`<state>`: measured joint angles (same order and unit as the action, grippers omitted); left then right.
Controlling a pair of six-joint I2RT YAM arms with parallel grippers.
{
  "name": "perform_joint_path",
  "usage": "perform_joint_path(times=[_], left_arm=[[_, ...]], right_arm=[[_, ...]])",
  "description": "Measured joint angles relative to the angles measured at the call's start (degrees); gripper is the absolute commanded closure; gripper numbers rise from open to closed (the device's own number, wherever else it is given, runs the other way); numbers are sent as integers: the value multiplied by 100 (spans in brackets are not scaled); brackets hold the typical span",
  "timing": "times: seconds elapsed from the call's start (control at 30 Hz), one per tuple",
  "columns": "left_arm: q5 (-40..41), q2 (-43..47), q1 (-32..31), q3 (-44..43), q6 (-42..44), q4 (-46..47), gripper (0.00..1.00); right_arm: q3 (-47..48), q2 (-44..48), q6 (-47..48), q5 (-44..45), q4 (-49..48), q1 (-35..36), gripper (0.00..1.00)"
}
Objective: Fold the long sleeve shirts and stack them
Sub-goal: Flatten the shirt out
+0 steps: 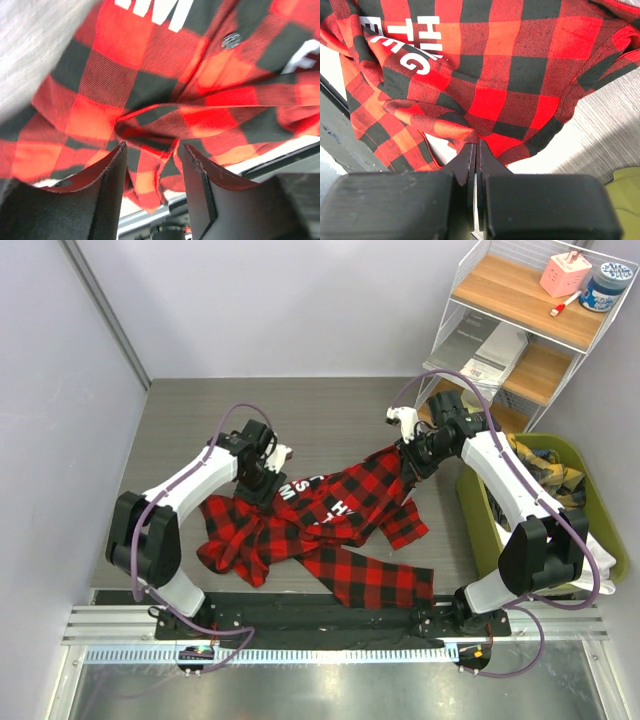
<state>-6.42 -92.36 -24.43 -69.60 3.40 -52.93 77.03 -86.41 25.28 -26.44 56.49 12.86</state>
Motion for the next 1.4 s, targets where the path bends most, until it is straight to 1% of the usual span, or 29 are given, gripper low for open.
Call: perform_joint_path(times=[0.2, 0.3, 0.4, 0.5, 0.6, 0.73, 0.8, 0.97, 1.07, 1.17, 1.27, 1.3, 1.33, 1.37, 1.4], left_arm=[[553, -83, -103, 44, -232, -225, 61], [774, -153, -181, 44, -317, -234, 64], [857, -289, -212, 52, -345, -264, 63], [859, -334, -216, 140, -354, -271, 58], [844, -334, -219, 181, -407, -317, 56], [636, -326, -219, 181, -516, -306, 55], [525, -313, -219, 179, -592, -299, 51], [420, -251, -219, 175, -769, -179, 51], [463, -271, -219, 175, -798, -144, 54], [529, -365, -219, 175, -802, -131, 58], [654, -533, -219, 175, -807, -133, 80], [728, -608, -216, 175, -774, -140, 93], [780, -654, -197, 168, -743, -166, 98], [831, -675, -173, 160, -730, -212, 100], [868, -680, -140, 146, -721, -249, 100]], right_arm=[[2, 0, -17, 20, -37, 0, 99], [4, -28, -20, 24, -39, 0, 99], [20, -87, -20, 35, -48, 0, 99], [22, -111, -20, 37, -74, 0, 99], [22, -111, -20, 37, -79, 0, 99], [22, -111, -22, 37, -79, 0, 99], [22, -111, -20, 42, -76, 0, 99], [22, -111, -20, 44, -79, 0, 99], [22, -111, -22, 50, -79, 0, 99], [22, -111, -22, 63, -81, 0, 99], [24, -111, -22, 79, -81, -2, 99], [24, -109, -22, 83, -83, -4, 99], [24, -109, -24, 87, -83, -17, 99], [24, -109, -26, 90, -83, -31, 99], [24, -105, -31, 92, -83, -37, 99]])
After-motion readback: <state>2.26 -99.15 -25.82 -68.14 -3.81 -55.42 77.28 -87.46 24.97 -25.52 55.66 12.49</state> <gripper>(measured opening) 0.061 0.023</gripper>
